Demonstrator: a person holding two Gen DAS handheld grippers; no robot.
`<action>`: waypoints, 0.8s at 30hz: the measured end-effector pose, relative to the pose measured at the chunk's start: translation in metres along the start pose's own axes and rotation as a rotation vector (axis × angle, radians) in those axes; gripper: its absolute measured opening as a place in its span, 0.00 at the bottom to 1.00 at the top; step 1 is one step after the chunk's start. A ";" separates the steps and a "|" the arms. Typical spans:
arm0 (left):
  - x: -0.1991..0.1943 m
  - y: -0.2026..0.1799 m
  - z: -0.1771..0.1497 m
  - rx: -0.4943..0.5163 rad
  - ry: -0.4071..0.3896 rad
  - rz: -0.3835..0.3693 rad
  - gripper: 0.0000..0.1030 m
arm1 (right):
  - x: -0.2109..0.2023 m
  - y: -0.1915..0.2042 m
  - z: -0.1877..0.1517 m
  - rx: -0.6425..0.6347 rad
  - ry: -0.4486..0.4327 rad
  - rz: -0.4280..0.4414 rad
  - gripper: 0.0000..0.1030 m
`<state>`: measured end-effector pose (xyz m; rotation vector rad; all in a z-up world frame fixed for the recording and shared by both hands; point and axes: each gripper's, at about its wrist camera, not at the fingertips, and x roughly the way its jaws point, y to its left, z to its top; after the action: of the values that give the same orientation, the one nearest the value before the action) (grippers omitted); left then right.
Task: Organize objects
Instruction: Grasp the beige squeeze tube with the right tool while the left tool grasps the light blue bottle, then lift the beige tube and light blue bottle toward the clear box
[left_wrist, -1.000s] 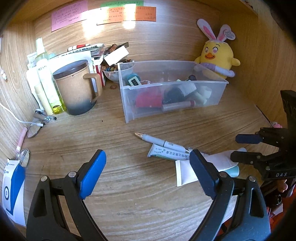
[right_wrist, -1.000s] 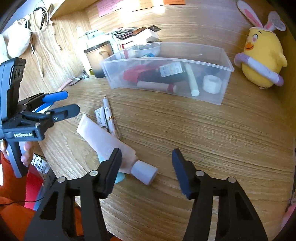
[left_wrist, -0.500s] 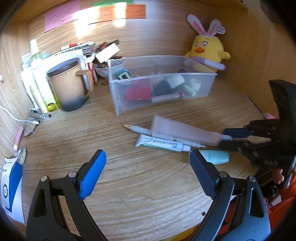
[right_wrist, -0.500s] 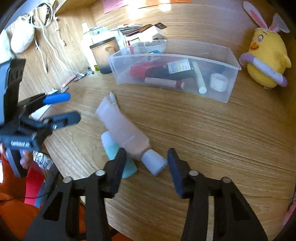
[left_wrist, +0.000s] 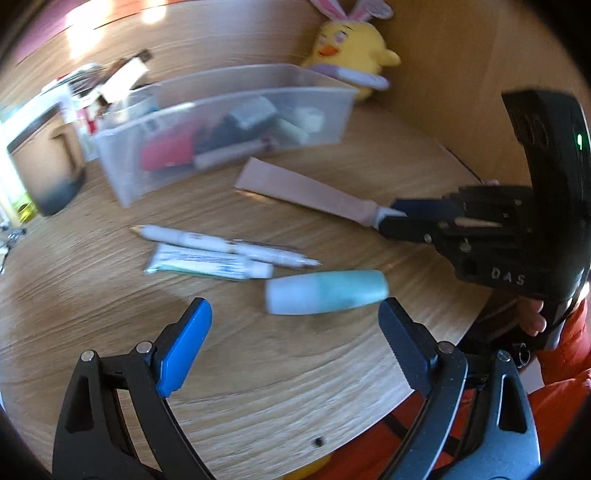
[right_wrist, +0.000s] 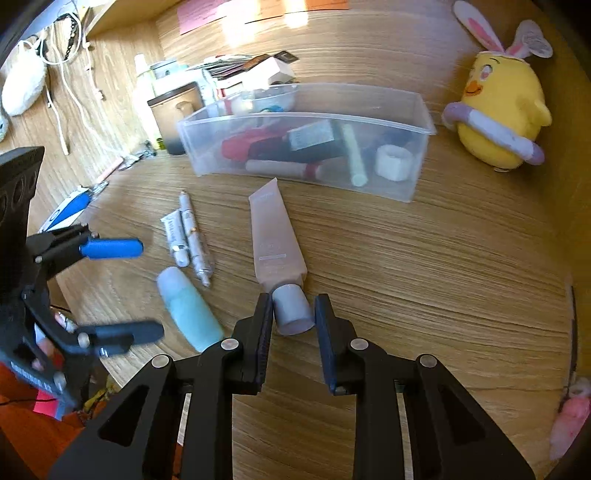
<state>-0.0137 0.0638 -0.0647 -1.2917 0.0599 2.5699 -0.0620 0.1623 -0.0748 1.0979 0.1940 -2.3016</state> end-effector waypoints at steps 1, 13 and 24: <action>0.003 -0.005 0.000 0.012 0.005 0.002 0.90 | -0.001 -0.003 -0.001 0.006 -0.002 -0.008 0.21; 0.016 -0.024 0.005 0.048 -0.038 0.046 0.74 | -0.014 -0.021 -0.009 0.016 0.011 -0.029 0.21; 0.006 -0.021 0.002 0.041 -0.064 0.025 0.71 | 0.005 -0.007 -0.002 -0.052 0.006 -0.075 0.27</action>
<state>-0.0134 0.0860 -0.0661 -1.2004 0.1159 2.6152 -0.0669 0.1665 -0.0803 1.0888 0.3009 -2.3455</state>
